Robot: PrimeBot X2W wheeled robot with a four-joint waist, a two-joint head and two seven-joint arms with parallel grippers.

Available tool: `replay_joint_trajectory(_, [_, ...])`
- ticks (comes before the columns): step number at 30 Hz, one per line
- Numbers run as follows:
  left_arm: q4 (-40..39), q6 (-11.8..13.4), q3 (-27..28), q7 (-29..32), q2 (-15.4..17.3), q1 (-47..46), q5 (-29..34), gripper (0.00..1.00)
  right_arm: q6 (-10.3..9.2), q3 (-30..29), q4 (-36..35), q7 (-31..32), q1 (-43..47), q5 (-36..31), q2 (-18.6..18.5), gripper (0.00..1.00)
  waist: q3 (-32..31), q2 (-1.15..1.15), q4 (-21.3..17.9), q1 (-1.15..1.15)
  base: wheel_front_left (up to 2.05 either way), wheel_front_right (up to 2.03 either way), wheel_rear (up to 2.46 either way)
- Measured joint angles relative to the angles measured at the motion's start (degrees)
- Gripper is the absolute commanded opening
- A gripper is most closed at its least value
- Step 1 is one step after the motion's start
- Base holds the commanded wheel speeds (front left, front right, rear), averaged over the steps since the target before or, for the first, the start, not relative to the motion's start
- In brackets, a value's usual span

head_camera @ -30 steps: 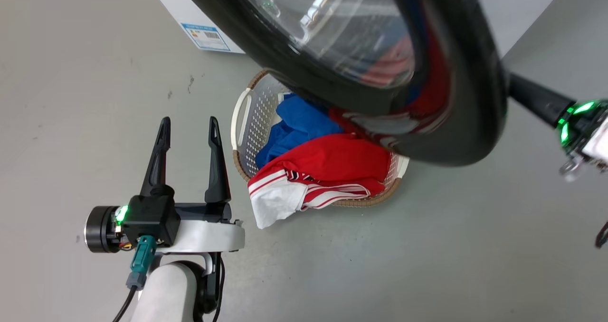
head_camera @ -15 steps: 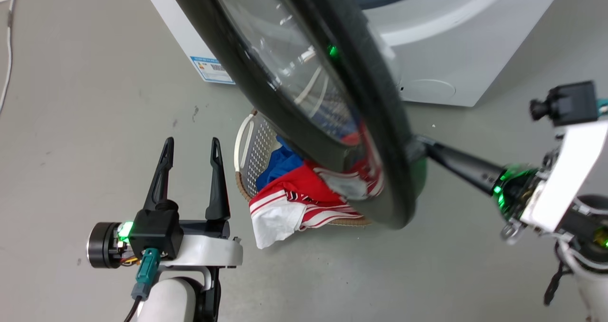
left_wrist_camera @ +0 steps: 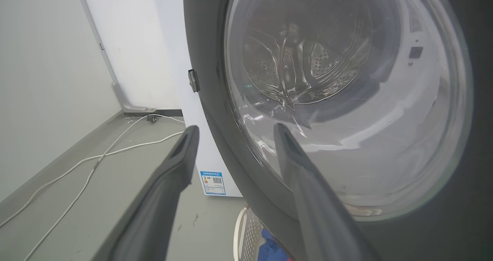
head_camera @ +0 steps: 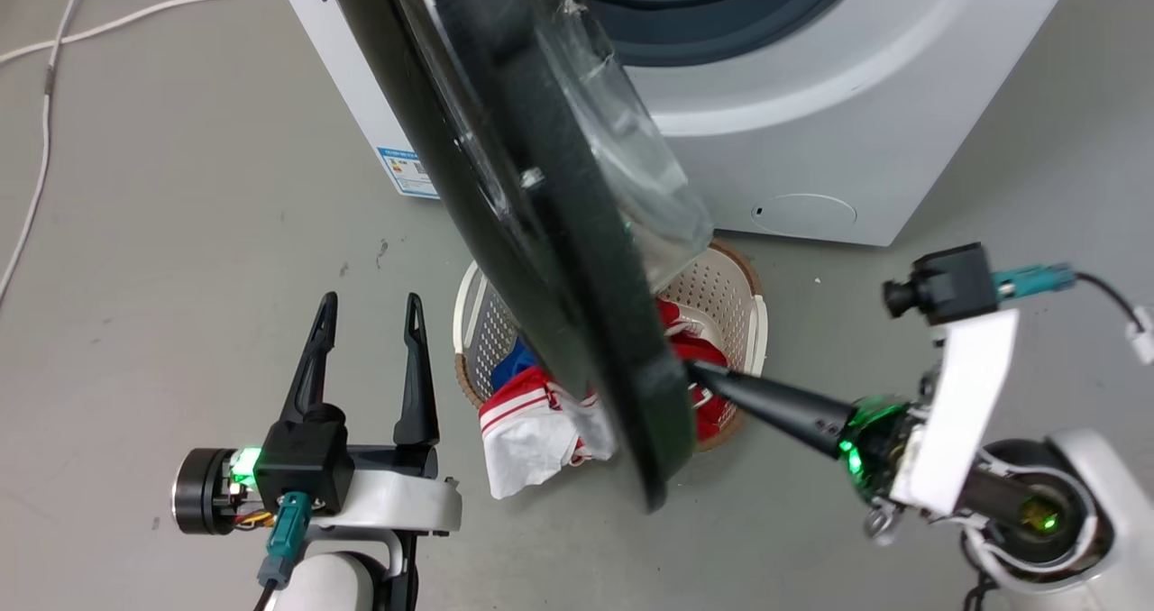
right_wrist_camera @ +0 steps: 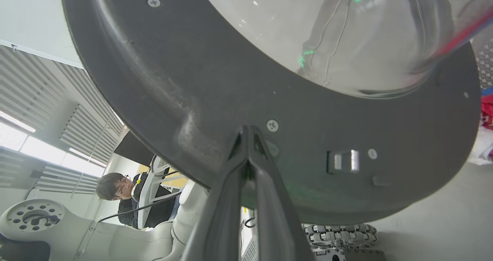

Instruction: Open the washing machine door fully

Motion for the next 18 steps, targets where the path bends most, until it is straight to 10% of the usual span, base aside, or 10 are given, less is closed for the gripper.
replay_joint_trajectory(18, [0.79, -0.32, -0.03, 0.0, 0.0, 2.27, 0.43, 1.0, 0.05, 5.15, 3.99, -3.57, 1.88, -2.11, 3.57, 0.0, -3.56, 0.0, 0.36, 0.0, 0.0, 0.0, 0.0])
